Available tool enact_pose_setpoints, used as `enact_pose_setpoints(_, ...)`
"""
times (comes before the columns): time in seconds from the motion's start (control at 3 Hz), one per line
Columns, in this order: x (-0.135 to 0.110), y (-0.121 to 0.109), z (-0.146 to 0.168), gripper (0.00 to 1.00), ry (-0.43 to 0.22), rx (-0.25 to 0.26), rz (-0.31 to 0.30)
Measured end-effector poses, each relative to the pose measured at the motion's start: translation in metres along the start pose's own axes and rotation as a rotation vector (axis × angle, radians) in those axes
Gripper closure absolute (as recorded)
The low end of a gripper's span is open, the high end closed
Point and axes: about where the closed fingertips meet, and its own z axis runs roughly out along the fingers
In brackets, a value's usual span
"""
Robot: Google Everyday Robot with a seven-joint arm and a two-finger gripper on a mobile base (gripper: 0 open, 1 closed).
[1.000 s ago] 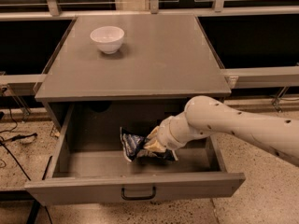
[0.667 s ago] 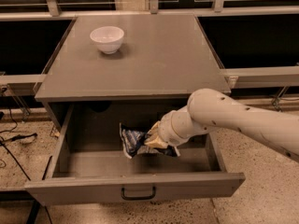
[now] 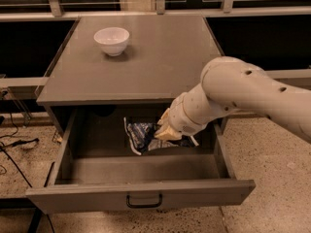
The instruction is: Pick blue chip bag from top drawer and place on counter
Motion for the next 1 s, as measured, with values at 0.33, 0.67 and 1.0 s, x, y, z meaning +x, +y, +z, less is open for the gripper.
enact_pose_setpoints(0.33, -0.009, -0.003, -0.009, 1.0, -0.004, 0.0, -0.011)
enact_pose_setpoints(0.67, -0.027, -0.017, -0.038, 1.0, 0.008, 0.009, -0.027)
enact_pose_setpoints(1.0, -0.058, -0.048, -0.096, 1.0, 0.068, 0.037, -0.059)
